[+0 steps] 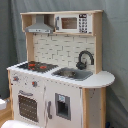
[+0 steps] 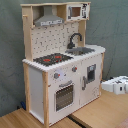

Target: Play with the kitchen

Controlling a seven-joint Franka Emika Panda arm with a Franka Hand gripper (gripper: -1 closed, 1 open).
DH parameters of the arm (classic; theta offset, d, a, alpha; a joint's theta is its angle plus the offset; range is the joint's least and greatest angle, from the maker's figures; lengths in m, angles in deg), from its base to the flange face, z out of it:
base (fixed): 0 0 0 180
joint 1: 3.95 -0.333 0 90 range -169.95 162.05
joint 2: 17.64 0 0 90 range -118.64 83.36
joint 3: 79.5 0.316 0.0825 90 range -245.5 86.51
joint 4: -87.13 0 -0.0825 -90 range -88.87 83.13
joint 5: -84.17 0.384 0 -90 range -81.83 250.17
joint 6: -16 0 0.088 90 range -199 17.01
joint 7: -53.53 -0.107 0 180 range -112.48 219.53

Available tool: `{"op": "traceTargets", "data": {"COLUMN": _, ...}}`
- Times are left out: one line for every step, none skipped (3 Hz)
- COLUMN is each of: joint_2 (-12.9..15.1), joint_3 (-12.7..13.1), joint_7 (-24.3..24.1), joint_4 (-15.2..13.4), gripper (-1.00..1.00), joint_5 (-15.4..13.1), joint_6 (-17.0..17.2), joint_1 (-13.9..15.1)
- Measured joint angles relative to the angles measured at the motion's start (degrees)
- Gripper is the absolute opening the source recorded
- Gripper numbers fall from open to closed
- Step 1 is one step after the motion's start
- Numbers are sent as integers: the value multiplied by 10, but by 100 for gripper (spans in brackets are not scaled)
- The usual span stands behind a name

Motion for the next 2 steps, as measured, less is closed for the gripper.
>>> {"op": "traceTargets", "data": {"joint_2": -4, "joint_3": -17, "joint_7": -20, "joint_4": 11, "gripper": 100, "joint_5": -39, "joint_6": -25, "joint_1": 21}}
{"op": "traceTargets", "data": {"joint_2": -3, "joint_3": -12, "joint_7": -52, "joint_4": 14, "gripper": 100, "joint_5": -47, "joint_6": -69, "joint_1": 56}}
